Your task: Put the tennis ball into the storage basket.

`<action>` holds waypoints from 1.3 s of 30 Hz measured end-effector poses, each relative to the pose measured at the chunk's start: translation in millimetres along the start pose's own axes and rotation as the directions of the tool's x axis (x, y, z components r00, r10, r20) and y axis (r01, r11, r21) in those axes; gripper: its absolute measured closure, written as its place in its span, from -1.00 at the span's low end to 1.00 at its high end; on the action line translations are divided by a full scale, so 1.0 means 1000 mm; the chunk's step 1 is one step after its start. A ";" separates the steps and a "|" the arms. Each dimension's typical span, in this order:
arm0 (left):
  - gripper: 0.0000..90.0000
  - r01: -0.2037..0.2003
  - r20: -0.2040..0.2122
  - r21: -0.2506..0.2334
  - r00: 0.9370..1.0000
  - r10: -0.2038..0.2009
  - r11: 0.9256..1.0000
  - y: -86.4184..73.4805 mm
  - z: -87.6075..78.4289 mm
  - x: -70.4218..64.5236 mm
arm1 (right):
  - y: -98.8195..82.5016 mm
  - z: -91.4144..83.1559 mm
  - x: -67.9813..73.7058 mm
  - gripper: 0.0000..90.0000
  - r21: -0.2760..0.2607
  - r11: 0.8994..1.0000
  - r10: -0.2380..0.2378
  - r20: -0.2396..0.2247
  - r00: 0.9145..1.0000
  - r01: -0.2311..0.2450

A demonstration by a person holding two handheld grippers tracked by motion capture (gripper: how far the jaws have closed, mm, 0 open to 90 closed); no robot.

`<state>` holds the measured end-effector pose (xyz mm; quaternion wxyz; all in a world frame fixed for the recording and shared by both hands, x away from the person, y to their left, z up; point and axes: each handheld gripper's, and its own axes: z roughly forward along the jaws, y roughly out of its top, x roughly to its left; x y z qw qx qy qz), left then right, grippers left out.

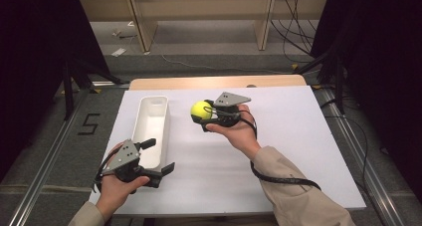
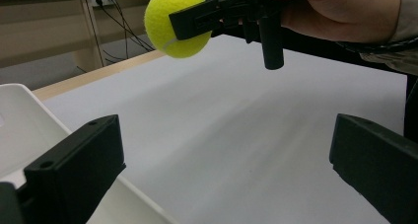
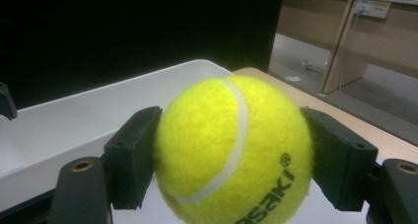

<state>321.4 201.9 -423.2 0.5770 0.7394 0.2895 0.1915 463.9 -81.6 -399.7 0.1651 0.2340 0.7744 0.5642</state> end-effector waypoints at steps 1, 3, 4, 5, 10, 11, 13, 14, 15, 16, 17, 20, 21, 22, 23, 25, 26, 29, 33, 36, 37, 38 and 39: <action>-1.00 0.000 0.000 0.000 1.000 0.000 1.000 0.000 0.000 0.000 | 0.000 0.000 0.000 -0.38 0.002 1.000 0.000 -0.001 1.000 0.000; -1.00 0.000 0.000 0.000 1.000 0.000 1.000 0.000 0.000 0.000 | 0.001 0.001 0.000 -0.38 -0.001 1.000 -0.001 -0.001 1.000 0.001; -1.00 0.000 0.001 0.000 1.000 0.000 1.000 0.000 0.000 0.000 | 0.001 0.001 0.001 -0.38 -0.002 1.000 -0.002 -0.002 1.000 0.002; -1.00 0.001 0.002 0.000 1.000 -0.001 1.000 0.000 0.000 0.000 | 0.002 0.001 0.001 -0.38 -0.002 1.000 -0.002 -0.003 1.000 0.002; -1.00 -0.001 0.000 0.000 1.000 0.001 1.000 0.000 0.000 0.000 | 0.003 0.003 0.002 -0.38 -0.004 1.000 -0.002 -0.005 1.000 0.002; -1.00 -0.001 0.001 0.000 1.000 0.001 1.000 0.000 0.000 0.000 | 0.003 0.004 0.002 -0.38 -0.002 1.000 -0.004 -0.005 1.000 0.004; -1.00 -0.001 0.000 0.000 1.000 0.001 1.000 0.000 0.000 0.000 | 0.003 0.005 0.003 -0.38 -0.001 1.000 -0.005 -0.008 1.000 0.005; -1.00 0.000 0.001 0.000 1.000 0.000 1.000 0.000 0.000 0.000 | 0.003 0.005 0.003 -0.38 -0.001 1.000 -0.004 -0.008 1.000 0.004; -1.00 -0.001 0.000 -0.001 1.000 0.001 1.000 0.000 0.000 0.000 | 0.003 0.005 0.004 -0.38 -0.001 1.000 -0.004 -0.009 1.000 0.004; -1.00 0.000 0.001 -0.001 1.000 0.000 1.000 0.000 0.000 0.000 | 0.004 0.005 0.004 -0.38 -0.003 1.000 -0.007 -0.011 1.000 0.006; -1.00 0.000 0.001 -0.001 1.000 0.000 1.000 0.000 0.000 0.000 | 0.004 0.006 0.004 -0.38 -0.005 1.000 -0.006 -0.012 1.000 0.006; -1.00 -0.001 0.000 0.000 1.000 0.001 1.000 0.000 0.000 0.000 | 0.005 0.007 0.005 -0.38 -0.006 1.000 -0.007 -0.015 1.000 0.006; -1.00 -0.001 0.000 -0.001 1.000 0.001 1.000 0.000 0.000 0.000 | 0.006 0.008 0.006 -0.38 -0.007 1.000 -0.005 -0.015 1.000 0.005; -1.00 0.000 0.000 -0.001 1.000 0.000 1.000 0.000 0.000 0.000 | 0.006 0.008 0.006 -0.38 -0.008 1.000 -0.007 -0.016 1.000 0.006; -1.00 0.000 0.000 -0.001 1.000 0.000 1.000 0.000 0.000 0.000 | 0.006 0.009 0.006 -0.38 -0.005 1.000 -0.007 -0.018 1.000 0.007; -1.00 -0.001 0.000 -0.001 1.000 0.001 1.000 0.000 0.000 0.000 | 0.006 0.010 0.007 -0.38 -0.008 1.000 -0.009 -0.019 1.000 0.008; -1.00 -0.002 0.000 0.000 1.000 0.002 1.000 0.000 0.000 0.000 | 0.007 0.011 0.008 -0.38 -0.009 1.000 -0.009 -0.020 1.000 0.009; -1.00 -0.001 0.000 -0.001 1.000 0.001 1.000 0.000 0.000 0.000 | 0.007 0.012 0.009 -0.38 -0.007 1.000 -0.007 -0.023 1.000 0.007; -1.00 -0.001 0.000 -0.001 1.000 0.001 1.000 0.000 0.000 0.000 | 0.008 0.013 0.009 -0.38 -0.007 1.000 -0.009 -0.023 1.000 0.008; -1.00 0.000 0.001 -0.001 1.000 0.000 1.000 0.000 0.000 0.000 | 0.008 0.013 0.008 -0.38 -0.006 1.000 -0.010 -0.022 1.000 0.009; -1.00 -0.001 0.001 -0.001 1.000 0.001 1.000 0.000 0.000 0.000 | 0.008 0.013 0.008 -0.38 -0.007 1.000 -0.010 -0.021 1.000 0.010; -1.00 -0.001 -0.001 0.000 1.000 0.001 1.000 0.000 0.000 0.000 | 0.008 0.013 0.008 -0.38 -0.007 1.000 -0.011 -0.021 1.000 0.011; -1.00 -0.001 0.000 0.001 1.000 0.001 1.000 0.000 0.000 0.000 | 0.008 0.013 0.008 -0.38 -0.006 1.000 -0.010 -0.021 1.000 0.010</action>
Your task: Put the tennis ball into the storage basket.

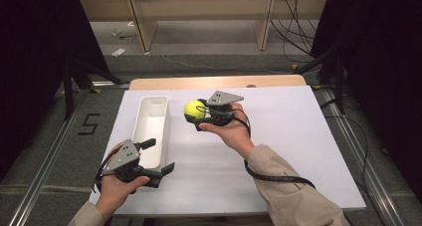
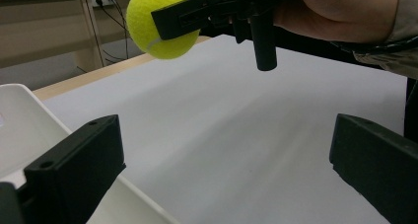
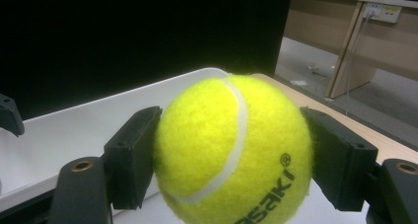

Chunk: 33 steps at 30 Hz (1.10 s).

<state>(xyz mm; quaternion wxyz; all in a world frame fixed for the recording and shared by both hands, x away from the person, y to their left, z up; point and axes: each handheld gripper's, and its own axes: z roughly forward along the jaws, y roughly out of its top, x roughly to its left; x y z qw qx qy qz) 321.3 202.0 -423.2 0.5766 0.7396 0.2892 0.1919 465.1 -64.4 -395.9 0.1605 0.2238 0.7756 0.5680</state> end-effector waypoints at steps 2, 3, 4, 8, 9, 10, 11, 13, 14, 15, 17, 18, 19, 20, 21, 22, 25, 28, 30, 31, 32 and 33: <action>-1.00 0.000 0.000 0.000 1.000 0.000 1.000 0.000 0.000 0.000 | 0.000 0.000 0.000 -0.38 -0.001 1.000 0.002 -0.001 1.000 -0.002; -1.00 0.001 0.000 0.000 1.000 -0.001 1.000 0.000 0.000 0.000 | 0.001 0.001 0.001 -0.38 -0.002 1.000 0.001 -0.001 1.000 -0.001; -1.00 0.001 0.002 0.000 1.000 -0.001 1.000 0.000 0.000 0.000 | 0.001 0.001 0.001 -0.38 -0.002 1.000 0.001 -0.002 1.000 -0.001; -1.00 0.001 0.000 -0.001 1.000 -0.001 1.000 0.000 0.000 0.000 | 0.002 0.003 0.001 -0.38 -0.004 1.000 0.001 -0.003 1.000 -0.001; -1.00 0.001 0.000 -0.001 1.000 -0.001 1.000 0.000 0.000 0.000 | 0.002 0.003 0.002 -0.38 -0.003 1.000 0.000 -0.005 1.000 0.000; -1.00 0.001 0.000 -0.001 1.000 -0.001 1.000 0.000 0.000 0.000 | 0.002 0.003 0.002 -0.38 -0.001 1.000 0.000 -0.006 1.000 0.000; -1.00 0.001 0.001 -0.001 1.000 -0.001 1.000 0.000 0.000 0.000 | 0.002 0.004 0.003 -0.38 -0.002 1.000 0.001 -0.007 1.000 -0.001; -1.00 -0.002 0.002 0.000 1.000 0.002 1.000 0.000 0.000 0.000 | 0.002 0.005 0.003 -0.38 -0.005 1.000 -0.001 -0.009 1.000 0.001; -1.00 -0.001 0.002 0.000 1.000 0.001 1.000 0.000 0.000 0.000 | 0.003 0.005 0.003 -0.38 -0.004 1.000 -0.002 -0.009 1.000 0.002; -1.00 -0.001 0.001 0.000 1.000 0.001 1.000 0.000 0.000 0.000 | 0.003 0.006 0.003 -0.38 -0.003 1.000 -0.002 -0.009 1.000 0.002; -1.00 0.000 0.003 0.000 1.000 0.000 1.000 0.000 0.000 0.000 | 0.003 0.006 0.004 -0.38 -0.004 1.000 0.000 -0.010 1.000 0.000; -1.00 -0.002 0.003 0.000 1.000 0.002 1.000 0.000 0.000 0.000 | 0.003 0.006 0.004 -0.38 -0.003 1.000 0.000 -0.011 1.000 0.000; -1.00 -0.002 0.003 0.001 1.000 0.002 1.000 0.000 0.000 0.000 | 0.003 0.007 0.004 -0.38 -0.004 1.000 0.000 -0.011 1.000 0.000; -1.00 0.000 0.003 0.001 1.000 0.000 1.000 0.000 0.000 0.000 | 0.003 0.007 0.004 -0.38 -0.002 1.000 0.000 -0.012 1.000 0.000; -1.00 -0.001 0.002 0.000 1.000 0.001 1.000 0.000 0.000 0.000 | 0.003 0.007 0.005 -0.38 -0.002 1.000 -0.001 -0.011 1.000 0.001; -1.00 -0.002 0.002 0.000 1.000 0.002 1.000 0.000 0.000 0.000 | 0.003 0.007 0.005 -0.38 -0.003 1.000 -0.001 -0.012 1.000 0.001; -1.00 -0.001 0.002 0.000 1.000 0.001 1.000 0.000 0.000 0.000 | 0.004 0.008 0.006 -0.38 -0.004 1.000 -0.001 -0.013 1.000 0.001; -1.00 -0.001 0.002 0.000 1.000 0.001 1.000 0.000 0.000 0.000 | 0.004 0.009 0.006 -0.38 -0.003 1.000 -0.003 -0.015 1.000 0.003; -1.00 -0.001 0.002 0.000 1.000 0.001 1.000 0.000 0.000 0.000 | 0.005 0.009 0.006 -0.38 -0.005 1.000 -0.005 -0.015 1.000 0.005; -1.00 -0.001 0.002 0.000 1.000 0.001 1.000 0.000 0.000 0.000 | 0.005 0.009 0.006 -0.38 -0.004 1.000 -0.006 -0.016 1.000 0.006; -1.00 0.000 0.003 0.001 1.000 0.000 1.000 0.000 0.000 0.000 | 0.005 0.009 0.006 -0.38 -0.003 1.000 -0.006 -0.017 1.000 0.006; -1.00 -0.001 0.002 0.001 1.000 0.001 1.000 0.000 0.000 0.000 | 0.005 0.010 0.006 -0.38 -0.004 1.000 -0.006 -0.017 1.000 0.005</action>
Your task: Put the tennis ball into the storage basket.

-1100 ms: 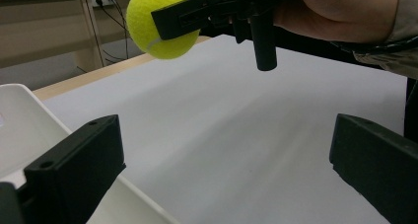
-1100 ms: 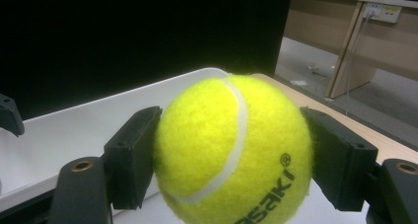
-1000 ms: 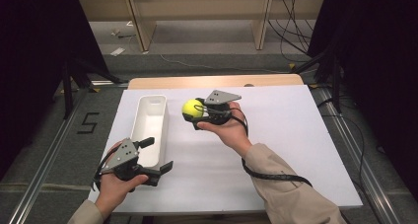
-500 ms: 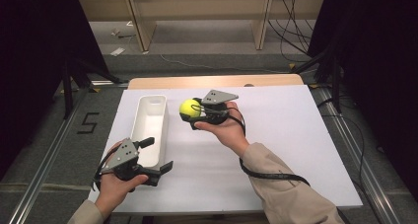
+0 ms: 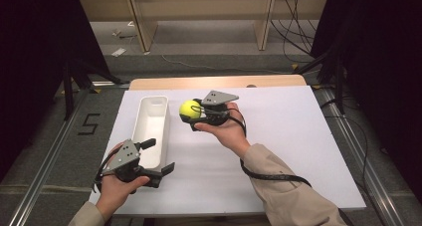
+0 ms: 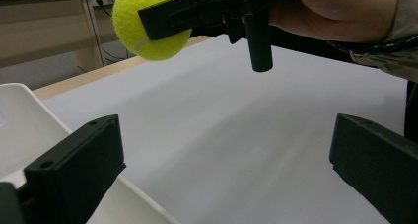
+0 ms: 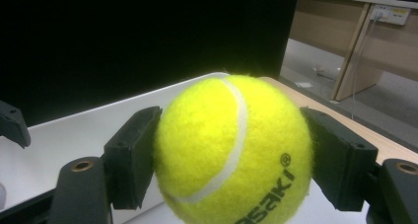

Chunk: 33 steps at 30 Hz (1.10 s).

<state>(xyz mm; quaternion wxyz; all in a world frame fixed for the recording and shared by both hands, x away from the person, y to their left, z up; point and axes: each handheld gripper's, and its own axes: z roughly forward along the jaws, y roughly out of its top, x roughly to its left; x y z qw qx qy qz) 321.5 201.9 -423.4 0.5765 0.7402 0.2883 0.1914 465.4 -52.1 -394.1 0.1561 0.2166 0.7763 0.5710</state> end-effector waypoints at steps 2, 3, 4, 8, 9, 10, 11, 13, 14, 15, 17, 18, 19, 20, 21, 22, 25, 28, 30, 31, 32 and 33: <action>-1.00 0.000 0.000 0.000 1.000 0.000 1.000 0.000 0.000 0.000 | 0.000 0.000 0.000 -0.38 0.000 1.000 0.002 0.001 1.000 -0.002; -1.00 0.000 0.000 0.000 1.000 0.000 1.000 0.000 0.000 0.000 | 0.001 0.000 0.001 -0.38 0.000 1.000 0.002 0.001 1.000 -0.002; -1.00 0.000 0.000 -0.001 1.000 0.000 1.000 0.000 0.000 0.000 | 0.001 0.001 0.001 -0.38 0.001 1.000 0.002 0.000 1.000 -0.002; -1.00 0.000 0.000 0.001 1.000 0.000 1.000 0.000 0.000 0.000 | 0.001 0.002 0.002 -0.38 0.001 1.000 0.002 -0.002 1.000 -0.002; -1.00 0.000 0.000 0.000 1.000 0.000 1.000 0.000 0.000 0.000 | 0.002 0.002 0.002 -0.38 0.003 1.000 0.002 -0.003 1.000 -0.002; -1.00 0.002 0.001 0.000 1.000 -0.002 1.000 0.000 0.000 0.000 | 0.002 0.002 0.002 -0.38 0.005 1.000 0.004 -0.003 1.000 -0.004; -1.00 0.002 0.001 0.000 1.000 -0.002 1.000 0.000 0.000 0.000 | 0.002 0.003 0.002 -0.38 0.004 1.000 0.000 -0.004 1.000 0.000; -1.00 0.000 -0.001 0.000 1.000 0.000 1.000 0.000 0.000 0.000 | 0.002 0.003 0.003 -0.38 0.002 1.000 0.003 -0.006 1.000 -0.003; -1.00 0.000 0.000 0.000 1.000 0.000 1.000 0.000 0.000 0.000 | 0.002 0.004 0.003 -0.38 0.004 1.000 0.004 -0.006 1.000 -0.004; -1.00 0.002 0.002 -0.001 1.000 -0.002 1.000 0.000 0.000 0.000 | 0.002 0.004 0.003 -0.38 0.005 1.000 0.004 -0.006 1.000 -0.004; -1.00 0.001 0.001 -0.001 1.000 -0.001 1.000 0.000 0.000 0.000 | 0.003 0.005 0.003 -0.38 0.006 1.000 0.003 -0.007 1.000 -0.003; -1.00 0.001 0.001 -0.001 1.000 -0.001 1.000 0.000 0.000 0.000 | 0.003 0.005 0.003 -0.38 0.007 1.000 0.001 -0.007 1.000 -0.001; -1.00 0.000 0.000 -0.001 1.000 0.000 1.000 0.000 0.000 0.000 | 0.003 0.005 0.003 -0.38 0.008 1.000 -0.002 -0.009 1.000 0.002; -1.00 0.000 0.000 -0.001 1.000 0.000 1.000 0.000 0.000 0.000 | 0.004 0.006 0.004 -0.38 0.007 1.000 -0.001 -0.009 1.000 0.001; -1.00 0.001 0.001 -0.001 1.000 -0.001 1.000 0.000 0.000 0.000 | 0.004 0.006 0.004 -0.38 0.007 1.000 -0.003 -0.009 1.000 0.003; -1.00 0.001 0.000 -0.001 1.000 -0.001 1.000 0.000 0.000 0.000 | 0.004 0.006 0.004 -0.38 0.006 1.000 -0.003 -0.009 1.000 0.003; -1.00 0.000 0.001 0.000 1.000 0.000 1.000 0.000 0.000 0.000 | 0.004 0.007 0.004 -0.38 0.008 1.000 -0.002 -0.011 1.000 0.002; -1.00 0.002 0.002 -0.001 1.000 -0.002 1.000 0.000 0.000 0.000 | 0.005 0.008 0.005 -0.38 0.009 1.000 -0.004 -0.013 1.000 0.004; -1.00 0.000 0.001 0.000 1.000 0.000 1.000 0.000 0.000 0.000 | 0.005 0.009 0.005 -0.38 0.007 1.000 -0.004 -0.013 1.000 0.004; -1.00 0.001 0.002 0.000 1.000 -0.001 1.000 0.000 0.000 0.000 | 0.005 0.009 0.006 -0.38 0.008 1.000 -0.003 -0.013 1.000 0.003; -1.00 0.002 0.002 0.000 1.000 -0.002 1.000 0.000 0.000 0.000 | 0.005 0.009 0.006 -0.38 0.008 1.000 -0.004 -0.014 1.000 0.004; -1.00 0.001 0.001 0.000 1.000 -0.001 1.000 0.000 0.000 0.000 | 0.005 0.010 0.006 -0.38 0.009 1.000 -0.006 -0.015 1.000 0.006</action>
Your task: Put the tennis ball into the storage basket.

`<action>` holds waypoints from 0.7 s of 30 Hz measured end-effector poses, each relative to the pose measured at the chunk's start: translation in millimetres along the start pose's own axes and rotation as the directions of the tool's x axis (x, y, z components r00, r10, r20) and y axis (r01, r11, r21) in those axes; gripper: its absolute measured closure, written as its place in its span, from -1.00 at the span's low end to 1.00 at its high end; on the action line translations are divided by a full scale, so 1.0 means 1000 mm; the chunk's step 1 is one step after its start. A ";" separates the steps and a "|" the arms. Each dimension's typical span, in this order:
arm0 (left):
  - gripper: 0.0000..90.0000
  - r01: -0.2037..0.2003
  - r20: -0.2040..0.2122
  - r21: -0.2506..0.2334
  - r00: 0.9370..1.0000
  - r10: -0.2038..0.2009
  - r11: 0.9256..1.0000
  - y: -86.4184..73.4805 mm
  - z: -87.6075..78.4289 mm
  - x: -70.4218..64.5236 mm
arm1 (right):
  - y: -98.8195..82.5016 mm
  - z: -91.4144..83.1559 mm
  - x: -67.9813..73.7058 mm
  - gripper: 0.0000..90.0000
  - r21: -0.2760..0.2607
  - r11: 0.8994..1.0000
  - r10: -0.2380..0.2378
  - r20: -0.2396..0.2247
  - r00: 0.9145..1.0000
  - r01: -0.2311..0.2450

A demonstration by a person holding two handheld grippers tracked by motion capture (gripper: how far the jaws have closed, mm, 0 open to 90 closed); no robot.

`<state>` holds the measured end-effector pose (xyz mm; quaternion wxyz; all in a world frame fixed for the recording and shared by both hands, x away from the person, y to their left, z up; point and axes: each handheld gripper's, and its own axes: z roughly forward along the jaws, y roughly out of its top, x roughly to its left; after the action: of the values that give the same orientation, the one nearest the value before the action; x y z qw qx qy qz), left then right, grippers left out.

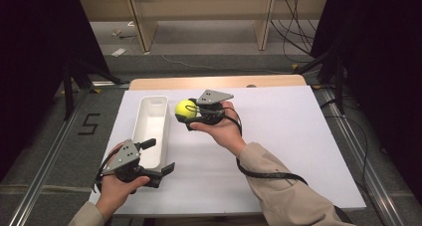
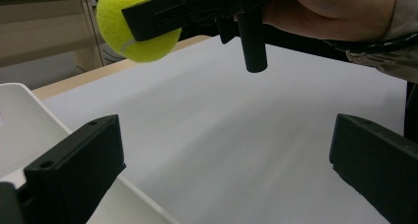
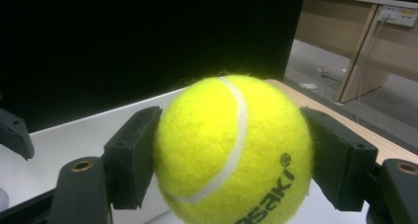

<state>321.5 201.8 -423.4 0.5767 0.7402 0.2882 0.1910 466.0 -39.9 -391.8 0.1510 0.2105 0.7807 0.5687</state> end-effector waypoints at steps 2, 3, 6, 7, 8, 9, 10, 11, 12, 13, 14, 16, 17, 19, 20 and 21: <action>-1.00 0.000 0.000 0.001 1.000 0.000 1.000 0.000 0.000 0.000 | 0.000 0.000 0.000 -0.38 0.001 1.000 -0.002 -0.002 1.000 0.002; -1.00 0.001 0.002 0.001 1.000 -0.001 1.000 0.000 0.000 0.000 | 0.000 0.001 0.000 -0.38 0.001 1.000 -0.002 -0.002 1.000 0.002; -1.00 -0.002 0.000 0.001 1.000 0.002 1.000 0.000 0.000 0.000 | 0.001 0.002 0.001 -0.38 0.002 1.000 0.002 -0.002 1.000 -0.002; -1.00 0.000 0.002 0.002 1.000 0.000 1.000 0.000 0.000 0.000 | 0.001 0.002 0.001 -0.38 0.003 1.000 0.002 -0.003 1.000 -0.002; -1.00 0.001 0.002 0.001 1.000 -0.001 1.000 0.000 0.000 0.000 | 0.001 0.003 0.001 -0.38 0.001 1.000 -0.003 -0.004 1.000 0.003; -1.00 -0.002 0.001 0.001 1.000 0.002 1.000 0.000 0.000 0.000 | 0.001 0.003 0.001 -0.38 0.000 1.000 -0.003 -0.005 1.000 0.003; -1.00 -0.001 0.001 0.002 1.000 0.001 1.000 0.000 0.000 0.000 | 0.002 0.003 0.001 -0.38 -0.001 1.000 -0.002 -0.005 1.000 0.002; -1.00 -0.002 0.001 0.002 1.000 0.002 1.000 0.000 0.000 0.000 | 0.002 0.004 0.001 -0.38 0.001 1.000 -0.001 -0.006 1.000 0.001; -1.00 -0.002 0.001 0.002 1.000 0.002 1.000 0.000 0.000 0.000 | 0.002 0.004 0.002 -0.38 0.001 1.000 -0.003 -0.006 1.000 0.003; -1.00 -0.001 0.002 0.002 1.000 0.001 1.000 0.000 0.000 0.000 | 0.003 0.004 0.002 -0.38 -0.001 1.000 -0.002 -0.006 1.000 0.002; -1.00 0.000 0.003 0.002 1.000 0.000 1.000 0.000 0.000 0.000 | 0.003 0.005 0.002 -0.38 0.000 1.000 -0.003 -0.007 1.000 0.003; -1.00 0.000 0.003 0.002 1.000 0.000 1.000 0.000 0.000 0.000 | 0.003 0.005 0.002 -0.38 0.000 1.000 -0.002 -0.008 1.000 0.002; -1.00 0.000 0.003 0.002 1.000 0.000 1.000 0.000 0.000 0.000 | 0.004 0.006 0.003 -0.38 -0.002 1.000 -0.004 -0.008 1.000 0.004; -1.00 0.001 0.003 0.002 1.000 -0.001 1.000 0.000 0.000 0.000 | 0.005 0.007 0.003 -0.38 -0.001 1.000 -0.002 -0.009 1.000 0.002; -1.00 0.000 0.002 0.001 1.000 0.000 1.000 0.000 0.000 0.000 | 0.005 0.007 0.003 -0.38 -0.001 1.000 -0.005 -0.010 1.000 0.005; -1.00 0.000 0.002 0.001 1.000 0.000 1.000 0.000 0.000 0.000 | 0.005 0.008 0.003 -0.38 -0.002 1.000 -0.003 -0.009 1.000 0.003</action>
<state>321.5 202.0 -423.4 0.5766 0.7407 0.2876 0.1902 467.7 -30.7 -389.7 0.1485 0.2065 0.7810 0.5704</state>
